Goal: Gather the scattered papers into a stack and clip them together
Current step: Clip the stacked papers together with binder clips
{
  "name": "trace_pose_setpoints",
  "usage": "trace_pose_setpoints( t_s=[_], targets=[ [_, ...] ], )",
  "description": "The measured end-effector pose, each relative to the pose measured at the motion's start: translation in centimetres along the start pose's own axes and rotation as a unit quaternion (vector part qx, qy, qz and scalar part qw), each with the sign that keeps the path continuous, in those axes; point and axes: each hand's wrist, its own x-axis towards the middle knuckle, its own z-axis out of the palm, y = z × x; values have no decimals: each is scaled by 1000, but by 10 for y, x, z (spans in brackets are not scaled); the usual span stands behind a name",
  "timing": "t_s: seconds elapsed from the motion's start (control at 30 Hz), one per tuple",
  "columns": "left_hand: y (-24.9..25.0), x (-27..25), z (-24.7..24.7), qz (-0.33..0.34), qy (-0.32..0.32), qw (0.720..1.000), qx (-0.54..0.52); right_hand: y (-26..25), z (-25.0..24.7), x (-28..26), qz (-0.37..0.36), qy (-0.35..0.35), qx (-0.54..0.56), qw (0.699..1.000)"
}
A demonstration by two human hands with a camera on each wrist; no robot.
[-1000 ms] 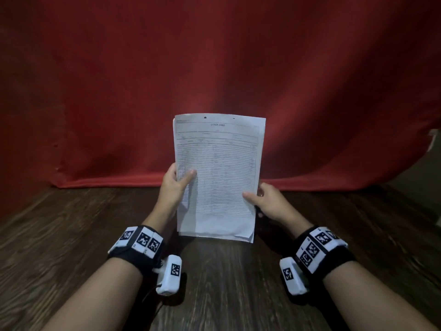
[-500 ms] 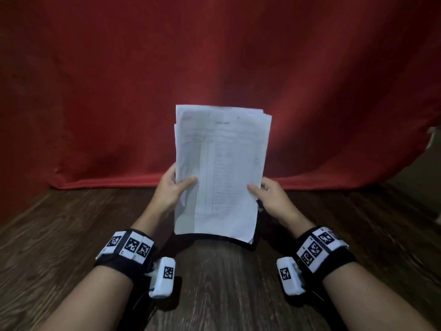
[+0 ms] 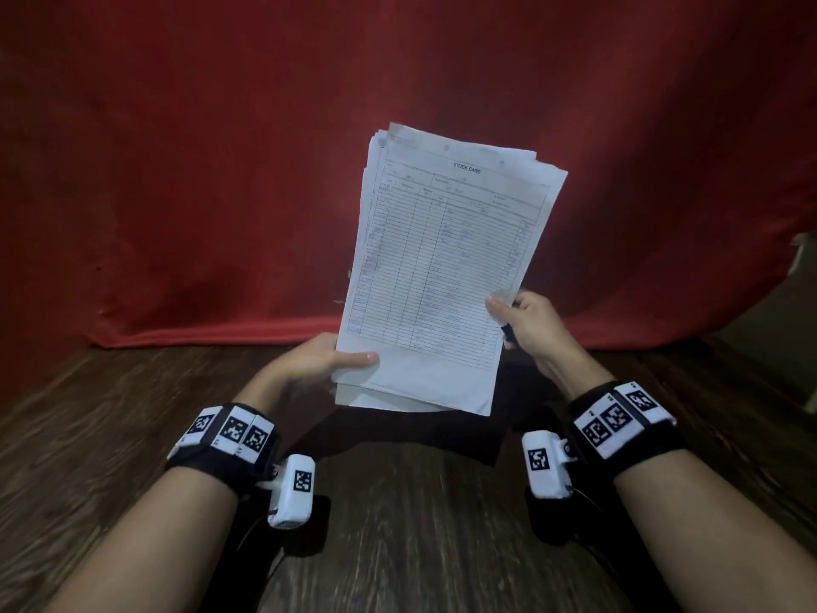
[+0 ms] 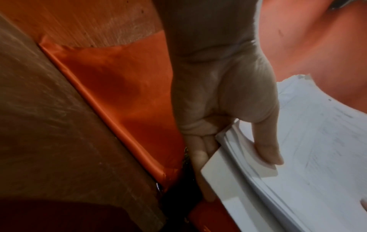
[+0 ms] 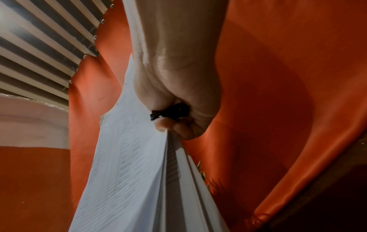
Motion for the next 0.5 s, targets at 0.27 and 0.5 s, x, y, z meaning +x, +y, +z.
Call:
trace_pose_setpoints(
  t_s=[0.27,0.5],
  targets=[
    [5,4,-13,58,40,997,43,-4,-16,3,-29,-107,-143,984],
    [-7,12,-1,80,101,991,48,19,5,-7,-112,4,-208,972]
  ],
)
